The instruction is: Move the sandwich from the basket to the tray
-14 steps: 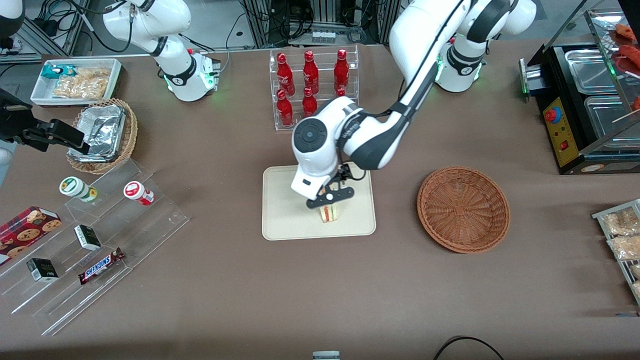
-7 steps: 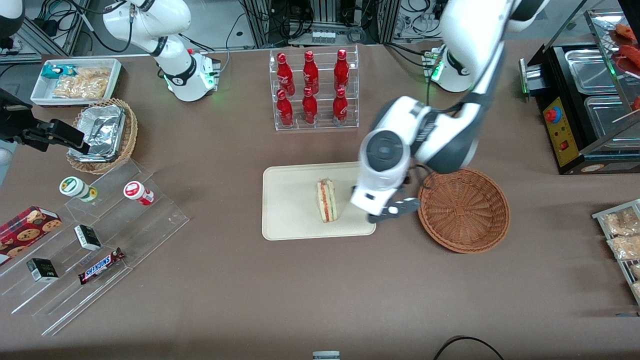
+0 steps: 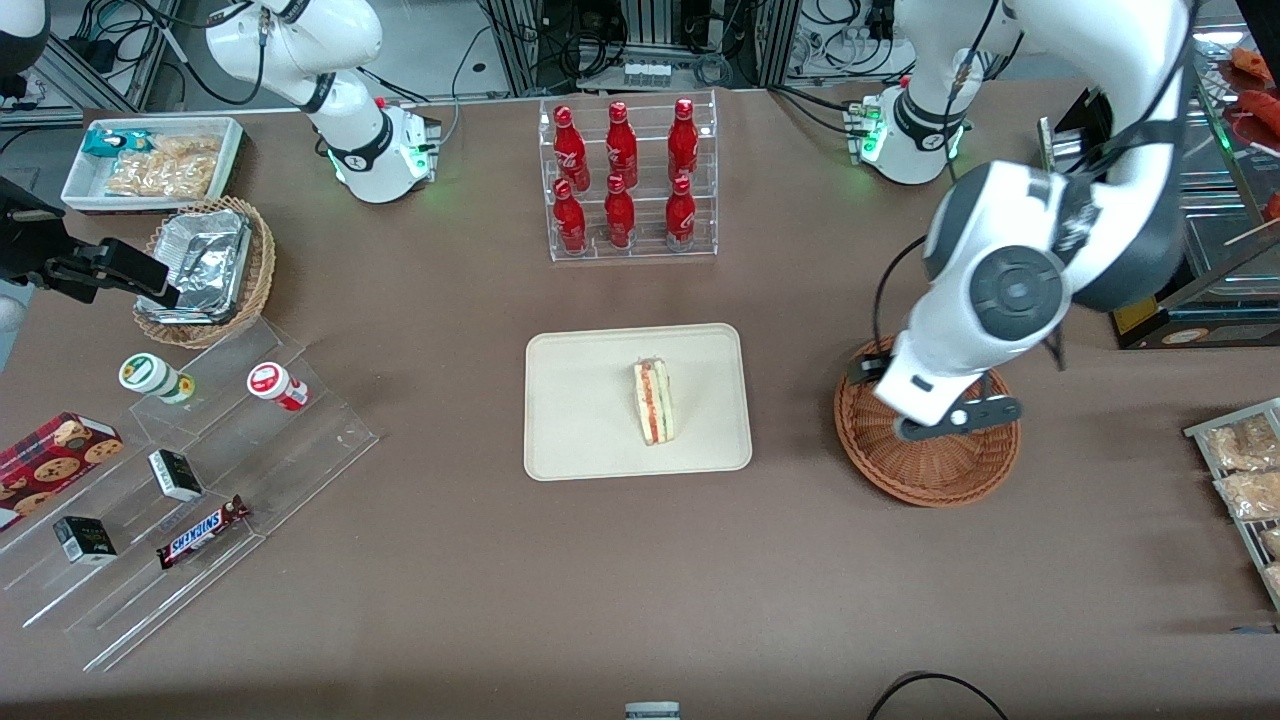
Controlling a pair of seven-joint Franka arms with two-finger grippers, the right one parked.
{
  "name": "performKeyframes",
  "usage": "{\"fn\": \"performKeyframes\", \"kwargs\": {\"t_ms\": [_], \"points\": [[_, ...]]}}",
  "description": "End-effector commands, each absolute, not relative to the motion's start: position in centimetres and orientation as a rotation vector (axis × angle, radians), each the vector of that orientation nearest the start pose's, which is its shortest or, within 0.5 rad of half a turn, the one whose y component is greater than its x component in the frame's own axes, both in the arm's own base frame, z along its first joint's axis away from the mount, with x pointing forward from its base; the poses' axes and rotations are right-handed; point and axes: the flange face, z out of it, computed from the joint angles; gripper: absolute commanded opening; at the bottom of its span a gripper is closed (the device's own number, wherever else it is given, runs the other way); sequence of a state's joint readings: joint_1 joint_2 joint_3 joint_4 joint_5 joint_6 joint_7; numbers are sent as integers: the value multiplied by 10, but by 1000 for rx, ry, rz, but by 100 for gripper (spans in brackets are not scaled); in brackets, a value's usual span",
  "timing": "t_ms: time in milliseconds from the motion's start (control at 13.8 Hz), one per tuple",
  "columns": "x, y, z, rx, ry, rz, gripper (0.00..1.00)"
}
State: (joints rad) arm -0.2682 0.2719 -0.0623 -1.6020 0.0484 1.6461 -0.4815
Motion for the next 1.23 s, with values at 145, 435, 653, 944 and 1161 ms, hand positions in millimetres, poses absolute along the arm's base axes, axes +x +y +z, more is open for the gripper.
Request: {"fn": "performKeyframes", "kwargs": {"t_ms": [145, 435, 653, 944, 1161], "points": [[568, -153, 492, -3019, -113, 346, 100], [547, -97, 542, -3077, 53, 405, 100], [529, -69, 575, -3080, 129, 382, 100], [523, -49, 599, -3080, 93, 310, 100], [527, -33, 607, -3092, 47, 257, 100]]}}
